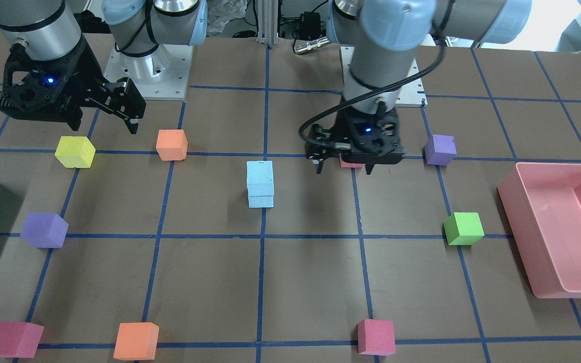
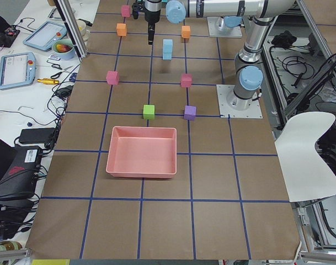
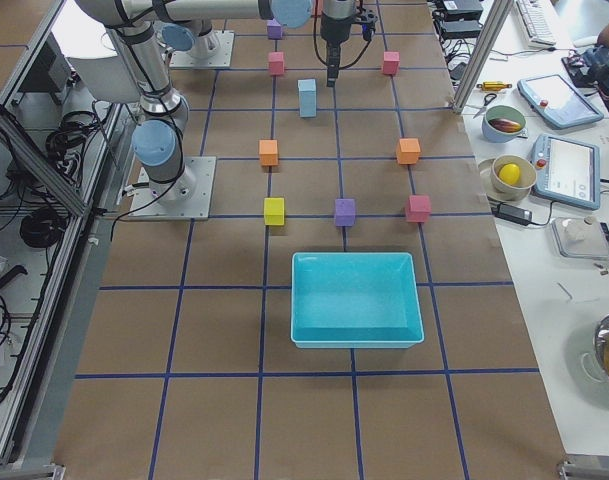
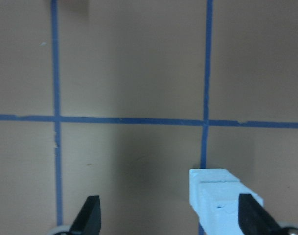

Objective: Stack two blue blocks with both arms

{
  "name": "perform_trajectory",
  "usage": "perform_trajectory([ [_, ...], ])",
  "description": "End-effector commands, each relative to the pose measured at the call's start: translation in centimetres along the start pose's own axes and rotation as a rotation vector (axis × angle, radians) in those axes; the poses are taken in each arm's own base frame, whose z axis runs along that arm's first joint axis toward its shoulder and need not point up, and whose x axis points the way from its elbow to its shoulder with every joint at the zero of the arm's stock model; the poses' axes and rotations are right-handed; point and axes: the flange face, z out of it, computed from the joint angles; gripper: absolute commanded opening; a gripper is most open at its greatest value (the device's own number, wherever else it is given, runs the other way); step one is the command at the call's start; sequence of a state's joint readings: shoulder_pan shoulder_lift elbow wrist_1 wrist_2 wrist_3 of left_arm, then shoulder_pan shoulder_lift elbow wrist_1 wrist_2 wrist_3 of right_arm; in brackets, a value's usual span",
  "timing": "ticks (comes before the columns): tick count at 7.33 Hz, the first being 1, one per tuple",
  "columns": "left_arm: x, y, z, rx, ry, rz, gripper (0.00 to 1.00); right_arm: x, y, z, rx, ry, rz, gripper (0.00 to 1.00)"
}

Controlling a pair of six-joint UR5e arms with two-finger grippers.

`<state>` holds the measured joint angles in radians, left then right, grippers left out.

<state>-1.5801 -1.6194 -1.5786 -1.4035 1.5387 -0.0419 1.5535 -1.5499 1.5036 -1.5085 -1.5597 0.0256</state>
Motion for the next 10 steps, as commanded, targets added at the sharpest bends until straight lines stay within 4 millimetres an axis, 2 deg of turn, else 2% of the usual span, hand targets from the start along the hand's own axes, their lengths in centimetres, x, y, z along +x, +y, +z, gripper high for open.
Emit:
perform_trajectory([
  [1, -3.1, -1.7, -3.7, -0.057, -0.006, -0.03, 1.0, 0.1, 0.0, 0.1, -0.003, -0.006, 0.002, 1.0],
  [2, -3.0, -2.1, -3.7, -0.066, -0.009, -0.032, 1.0, 0.1, 0.0, 0.1, -0.003, -0.007, 0.002, 1.0],
  [3, -3.2, -1.6, -4.5, -0.055, -0.011, -0.029, 1.0, 0.0, 0.1, 0.2, -0.004, -0.009, 0.0, 1.0],
  [6, -2.9, -1.6, -4.3, -0.058, -0.009, -0.026, 1.0, 0.1, 0.1, 0.4, -0.009, -0.007, 0.002, 1.0],
  [9, -2.8, -0.5, -2.9, -0.089, -0.009, -0.024, 1.0, 0.1, 0.0, 0.5, -0.009, -0.007, 0.002, 1.0],
  [10, -2.8, -0.7, -3.0, -0.083, -0.009, -0.024, 1.0, 0.1, 0.0, 0.5, -0.009, -0.007, 0.002, 1.0],
])
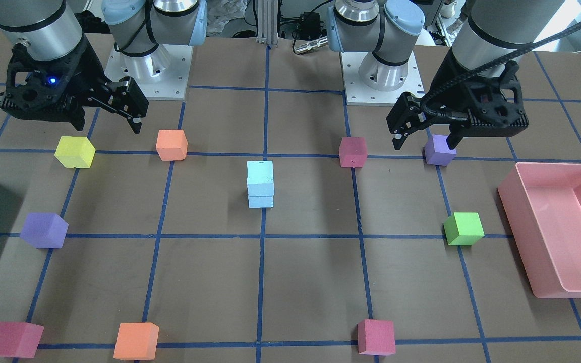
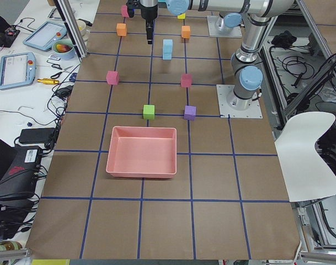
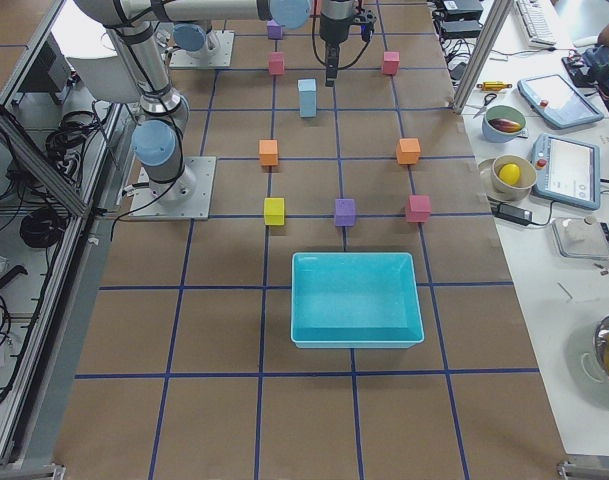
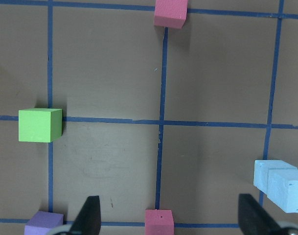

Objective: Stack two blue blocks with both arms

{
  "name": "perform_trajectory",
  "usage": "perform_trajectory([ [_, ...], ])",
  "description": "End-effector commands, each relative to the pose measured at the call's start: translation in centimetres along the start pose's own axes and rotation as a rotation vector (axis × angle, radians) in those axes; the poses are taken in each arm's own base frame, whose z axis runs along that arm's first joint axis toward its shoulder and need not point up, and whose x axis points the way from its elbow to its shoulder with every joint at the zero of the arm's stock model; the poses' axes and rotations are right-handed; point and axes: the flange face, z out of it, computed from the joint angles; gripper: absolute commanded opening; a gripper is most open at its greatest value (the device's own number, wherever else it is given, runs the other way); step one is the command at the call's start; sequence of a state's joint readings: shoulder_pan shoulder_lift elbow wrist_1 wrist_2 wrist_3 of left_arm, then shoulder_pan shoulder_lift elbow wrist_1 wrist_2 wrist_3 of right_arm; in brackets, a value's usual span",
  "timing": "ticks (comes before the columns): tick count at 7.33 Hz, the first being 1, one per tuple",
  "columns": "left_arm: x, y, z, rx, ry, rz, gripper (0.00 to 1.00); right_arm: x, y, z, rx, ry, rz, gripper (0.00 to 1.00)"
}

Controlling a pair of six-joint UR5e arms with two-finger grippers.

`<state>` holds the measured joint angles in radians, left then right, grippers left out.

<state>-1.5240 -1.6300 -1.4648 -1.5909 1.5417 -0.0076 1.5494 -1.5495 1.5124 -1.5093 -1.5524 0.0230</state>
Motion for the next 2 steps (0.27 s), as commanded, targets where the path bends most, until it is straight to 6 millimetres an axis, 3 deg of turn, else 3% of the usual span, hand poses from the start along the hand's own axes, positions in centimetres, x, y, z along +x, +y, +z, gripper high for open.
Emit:
perform_trajectory([
  [1, 0.04, 0.09, 0.12, 0.002, 0.0, -0.001, 1.0, 0.08, -0.03, 0.01, 0.0, 0.0, 0.002, 1.0],
  [2, 0.06, 0.27, -0.03, 0.004, 0.002, -0.001, 1.0, 0.0, -0.01, 0.01, 0.0, 0.0, 0.0, 1.0],
])
